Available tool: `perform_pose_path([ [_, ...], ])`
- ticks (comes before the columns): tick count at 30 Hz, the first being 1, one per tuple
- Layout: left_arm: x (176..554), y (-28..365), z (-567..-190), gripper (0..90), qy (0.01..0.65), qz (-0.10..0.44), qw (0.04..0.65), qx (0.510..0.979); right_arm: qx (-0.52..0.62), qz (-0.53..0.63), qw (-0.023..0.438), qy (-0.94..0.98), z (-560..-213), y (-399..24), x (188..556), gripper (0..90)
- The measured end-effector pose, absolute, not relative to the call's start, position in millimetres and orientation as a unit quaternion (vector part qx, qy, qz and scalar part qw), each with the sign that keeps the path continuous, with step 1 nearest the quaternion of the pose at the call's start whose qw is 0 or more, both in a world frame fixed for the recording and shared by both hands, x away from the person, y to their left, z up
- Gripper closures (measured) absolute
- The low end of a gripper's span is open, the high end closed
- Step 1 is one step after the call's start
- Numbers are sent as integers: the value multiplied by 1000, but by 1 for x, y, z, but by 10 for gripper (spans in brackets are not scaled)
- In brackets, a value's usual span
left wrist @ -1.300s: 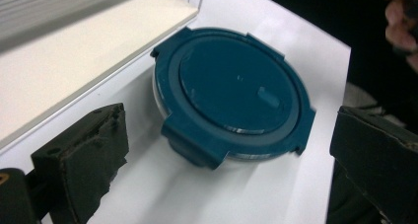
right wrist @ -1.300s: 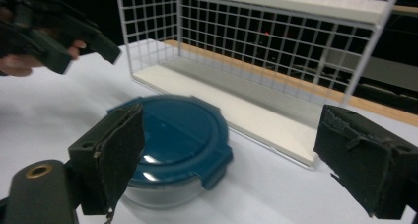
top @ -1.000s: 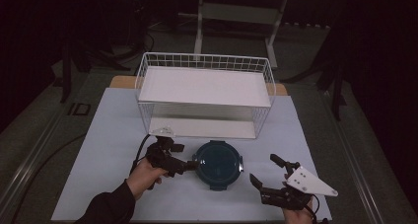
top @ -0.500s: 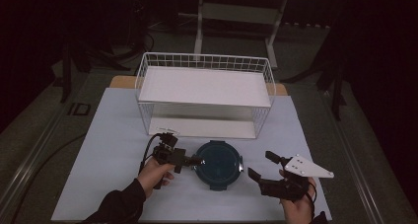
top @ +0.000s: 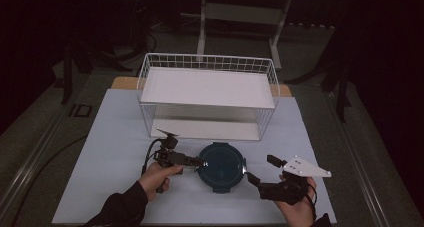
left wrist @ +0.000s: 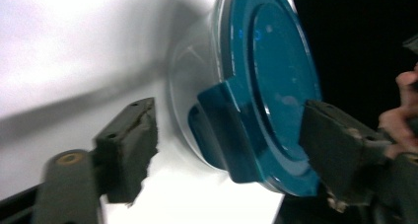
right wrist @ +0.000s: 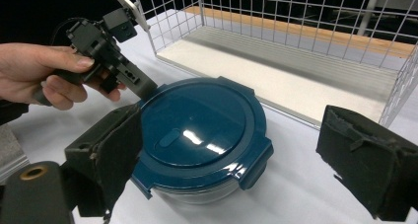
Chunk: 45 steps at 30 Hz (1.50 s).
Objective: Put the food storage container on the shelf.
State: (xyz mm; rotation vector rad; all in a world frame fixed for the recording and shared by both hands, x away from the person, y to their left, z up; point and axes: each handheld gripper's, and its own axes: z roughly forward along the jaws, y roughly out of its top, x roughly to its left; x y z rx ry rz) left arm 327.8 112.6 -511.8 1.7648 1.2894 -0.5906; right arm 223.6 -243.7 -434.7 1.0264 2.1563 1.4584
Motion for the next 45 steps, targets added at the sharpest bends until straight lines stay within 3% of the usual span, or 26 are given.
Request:
perform_pose_path([
  [6,329,115,-518,455,527,-276,423,683,354,508,179,764,-434,-240,221,101],
  [10,331,117,-525,516,527,-300,422,674,353,508,175,766,-434,-240,220,102],
  [20,333,115,-528,520,516,-305,426,678,358,502,163,770,-437,-240,221,107],
  [26,327,108,-514,545,481,-272,433,712,377,495,141,770,-440,-242,227,141],
  [30,323,105,-508,553,469,-257,432,726,404,487,107,767,-447,-244,236,155],
  [37,316,106,-504,561,446,-240,436,744,452,485,-1,748,-469,-251,257,196],
  [45,309,107,-502,570,419,-221,441,762,469,478,-55,741,-484,-255,272,265],
])
